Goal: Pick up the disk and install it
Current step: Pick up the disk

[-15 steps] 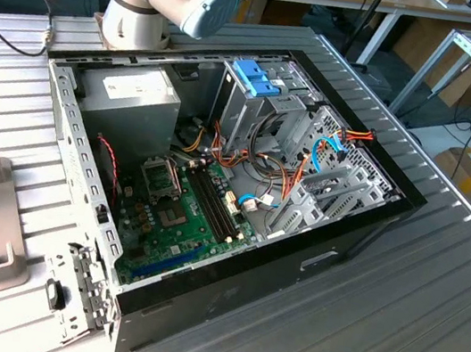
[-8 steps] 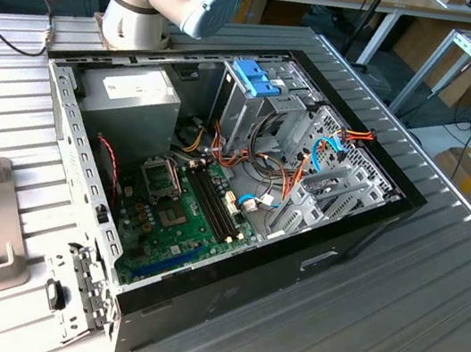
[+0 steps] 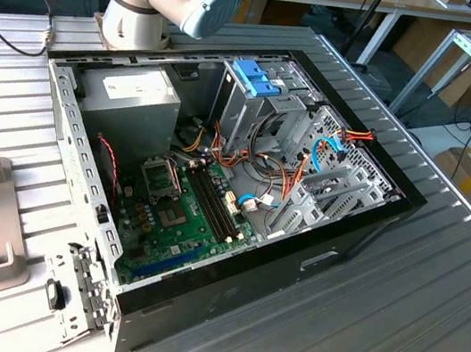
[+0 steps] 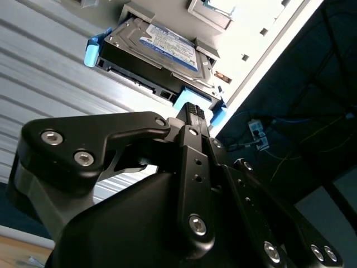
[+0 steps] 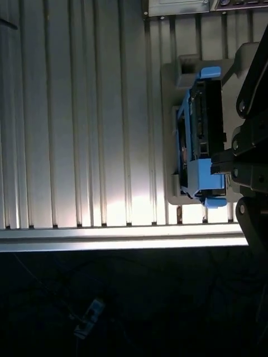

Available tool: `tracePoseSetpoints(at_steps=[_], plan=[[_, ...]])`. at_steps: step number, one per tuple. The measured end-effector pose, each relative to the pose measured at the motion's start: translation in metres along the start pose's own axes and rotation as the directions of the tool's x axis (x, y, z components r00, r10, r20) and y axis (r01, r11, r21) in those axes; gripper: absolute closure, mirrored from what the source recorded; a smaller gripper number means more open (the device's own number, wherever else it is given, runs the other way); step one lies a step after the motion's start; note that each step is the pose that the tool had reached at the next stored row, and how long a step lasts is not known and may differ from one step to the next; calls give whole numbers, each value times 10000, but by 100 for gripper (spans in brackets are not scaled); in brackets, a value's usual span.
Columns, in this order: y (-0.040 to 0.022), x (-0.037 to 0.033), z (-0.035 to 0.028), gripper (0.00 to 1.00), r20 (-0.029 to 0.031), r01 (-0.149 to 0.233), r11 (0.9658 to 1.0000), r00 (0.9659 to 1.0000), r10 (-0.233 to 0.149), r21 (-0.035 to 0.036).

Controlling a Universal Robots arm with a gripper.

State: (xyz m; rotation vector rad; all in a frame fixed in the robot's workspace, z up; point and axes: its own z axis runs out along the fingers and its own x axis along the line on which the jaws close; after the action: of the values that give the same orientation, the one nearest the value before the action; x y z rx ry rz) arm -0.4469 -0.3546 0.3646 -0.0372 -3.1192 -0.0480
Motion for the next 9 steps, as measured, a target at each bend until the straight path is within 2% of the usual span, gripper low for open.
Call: tracePoseSetpoints(at_steps=[3, 4, 5, 6, 8, 9], plan=[[0, 0, 0, 89, -19, 622, 9981, 9981, -622, 13], [0, 0, 1, 89, -29, 916, 9958, 9958, -916, 19], [0, 0, 1, 89, -40, 1256, 9921, 9921, -1256, 25], [0, 0, 2, 89, -53, 1650, 9863, 9863, -1649, 33], [0, 0, 3, 89, -67, 2057, 9786, 9786, -2057, 39], [0, 0, 3, 89, -78, 2355, 9719, 9719, -2355, 44]])
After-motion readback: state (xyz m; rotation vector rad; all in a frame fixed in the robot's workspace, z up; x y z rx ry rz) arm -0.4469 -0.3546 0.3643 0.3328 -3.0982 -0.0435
